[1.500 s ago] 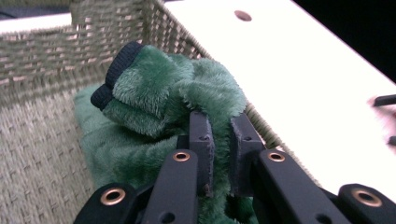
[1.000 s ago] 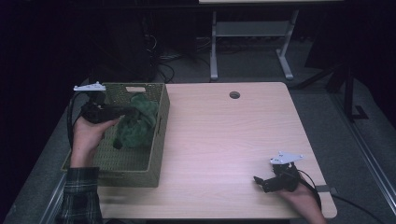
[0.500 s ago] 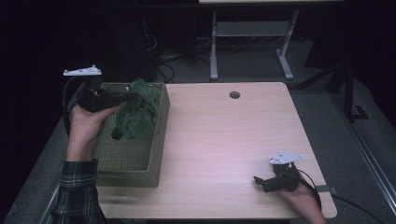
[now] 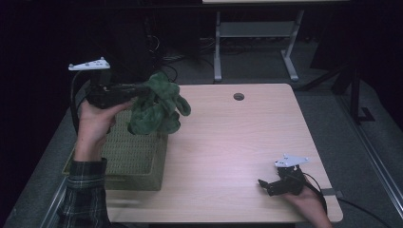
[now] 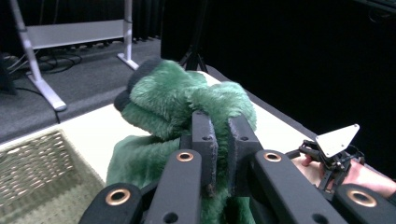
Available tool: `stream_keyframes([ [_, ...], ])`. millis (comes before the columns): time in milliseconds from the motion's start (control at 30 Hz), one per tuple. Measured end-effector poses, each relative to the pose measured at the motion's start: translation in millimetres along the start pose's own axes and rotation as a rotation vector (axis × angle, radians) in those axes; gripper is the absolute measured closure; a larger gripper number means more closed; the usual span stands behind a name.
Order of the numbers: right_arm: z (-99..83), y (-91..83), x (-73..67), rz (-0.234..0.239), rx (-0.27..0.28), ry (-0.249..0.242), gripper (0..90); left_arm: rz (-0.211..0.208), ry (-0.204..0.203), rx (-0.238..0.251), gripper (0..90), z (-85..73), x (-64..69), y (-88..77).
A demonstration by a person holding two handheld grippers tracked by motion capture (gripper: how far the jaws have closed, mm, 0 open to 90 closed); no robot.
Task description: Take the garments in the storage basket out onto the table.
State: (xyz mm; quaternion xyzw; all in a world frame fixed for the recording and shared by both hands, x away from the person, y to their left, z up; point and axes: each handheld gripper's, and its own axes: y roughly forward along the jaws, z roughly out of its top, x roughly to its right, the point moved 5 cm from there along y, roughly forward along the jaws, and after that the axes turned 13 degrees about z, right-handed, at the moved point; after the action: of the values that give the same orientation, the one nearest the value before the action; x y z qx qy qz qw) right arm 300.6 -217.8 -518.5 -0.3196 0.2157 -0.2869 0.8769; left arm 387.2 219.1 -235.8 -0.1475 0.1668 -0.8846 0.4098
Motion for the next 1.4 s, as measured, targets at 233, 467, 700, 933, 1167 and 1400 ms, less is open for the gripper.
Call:
stream_keyframes([
  [233,0.0,-0.1,-0.2,-0.001,-0.001,0.004,0.9,-0.05,0.015,0.004,83.7,-0.7,20.3,16.3],
  [467,-0.1,-0.1,-0.5,0.0,-0.002,0.007,0.9,-0.092,0.024,-0.001,83.7,-3.7,39.1,34.1],
  [700,0.0,0.0,-0.7,0.001,-0.001,0.009,0.9,-0.131,0.037,-0.025,83.7,-6.2,60.6,53.7],
  [933,-0.1,-0.1,-0.8,0.001,-0.001,0.011,0.9,-0.151,0.064,-0.033,83.7,-10.9,81.7,72.7],
  [1167,-0.1,-0.1,-0.8,0.001,-0.001,0.01,0.9,-0.149,0.101,-0.041,83.6,-21.9,104.5,94.6],
  [1400,-0.1,-0.2,-0.8,0.0,-0.002,0.01,0.9,-0.175,0.12,-0.069,83.6,-34.4,123.8,115.1],
])
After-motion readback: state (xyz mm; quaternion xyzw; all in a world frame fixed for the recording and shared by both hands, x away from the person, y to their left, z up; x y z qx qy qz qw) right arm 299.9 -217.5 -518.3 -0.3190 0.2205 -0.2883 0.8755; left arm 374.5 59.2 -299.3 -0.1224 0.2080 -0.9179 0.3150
